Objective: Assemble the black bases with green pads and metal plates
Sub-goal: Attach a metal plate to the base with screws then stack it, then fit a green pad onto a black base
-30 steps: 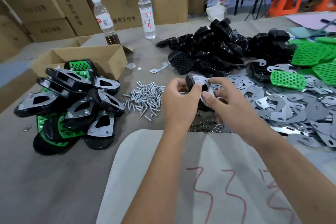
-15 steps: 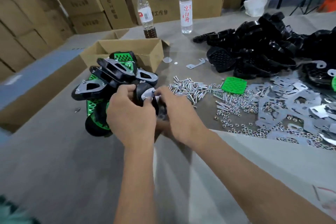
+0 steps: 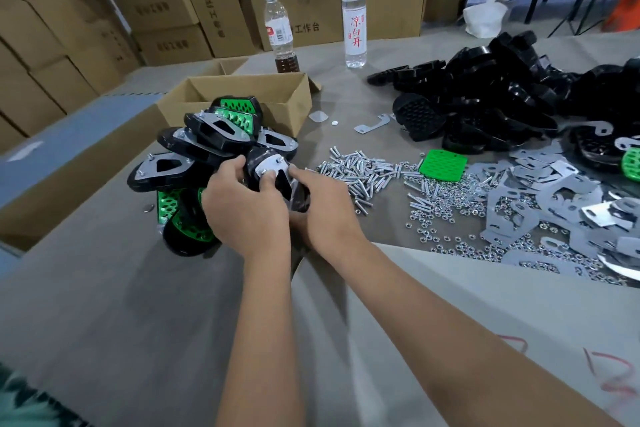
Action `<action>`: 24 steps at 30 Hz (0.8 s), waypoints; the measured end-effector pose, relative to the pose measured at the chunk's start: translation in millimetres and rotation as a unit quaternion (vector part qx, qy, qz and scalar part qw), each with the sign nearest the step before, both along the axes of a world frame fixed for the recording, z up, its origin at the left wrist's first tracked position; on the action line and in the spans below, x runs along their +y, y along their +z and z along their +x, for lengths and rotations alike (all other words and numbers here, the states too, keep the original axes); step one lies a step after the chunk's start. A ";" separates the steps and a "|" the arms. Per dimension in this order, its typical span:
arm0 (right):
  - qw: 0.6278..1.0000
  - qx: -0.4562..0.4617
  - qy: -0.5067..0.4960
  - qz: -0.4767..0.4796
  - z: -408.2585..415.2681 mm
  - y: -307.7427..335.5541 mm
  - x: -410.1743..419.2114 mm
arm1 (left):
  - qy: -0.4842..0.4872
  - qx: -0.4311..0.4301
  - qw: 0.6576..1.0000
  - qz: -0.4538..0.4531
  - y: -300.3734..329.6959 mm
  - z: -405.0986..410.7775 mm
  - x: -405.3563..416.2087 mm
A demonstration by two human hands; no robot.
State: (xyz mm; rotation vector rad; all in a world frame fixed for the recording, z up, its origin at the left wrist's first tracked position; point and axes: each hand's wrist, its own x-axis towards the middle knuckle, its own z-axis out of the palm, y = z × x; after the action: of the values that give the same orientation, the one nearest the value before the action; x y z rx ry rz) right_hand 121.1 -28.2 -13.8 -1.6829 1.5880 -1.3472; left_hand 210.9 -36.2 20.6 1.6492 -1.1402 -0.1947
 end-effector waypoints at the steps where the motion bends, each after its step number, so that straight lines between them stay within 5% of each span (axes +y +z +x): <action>1: 0.999 0.032 -0.007 0.005 1.4 2.7 -1.9 | 0.001 -0.005 1.000 0.000 0.4 -1.4 -0.8; 5: 0.988 0.142 0.041 0.044 -8.4 12.3 -1.8 | 0.022 -0.061 0.998 -0.003 5.3 -7.8 2.9; 11: 0.991 0.082 0.085 0.061 -53.4 14.9 24.3 | -0.049 -0.070 0.992 -0.096 17.3 -54.3 17.5; 16: 0.988 0.140 -0.065 -0.026 -124.8 26.5 25.6 | -0.149 0.009 0.986 -0.077 17.1 -118.3 18.9; 20: 0.896 0.330 -0.292 0.059 -212.5 24.4 6.7 | -0.244 0.030 0.969 0.007 8.6 -163.8 19.5; 24: 0.835 0.434 -0.289 0.173 -255.5 13.8 3.9 | -0.283 0.049 0.956 0.065 -2.0 -194.3 22.6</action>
State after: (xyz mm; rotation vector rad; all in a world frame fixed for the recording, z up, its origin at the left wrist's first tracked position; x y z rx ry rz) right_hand -134.4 -24.2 0.0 -1.7286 2.8221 -0.3675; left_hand 16.5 -13.6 18.6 1.3669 -1.5271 -0.7235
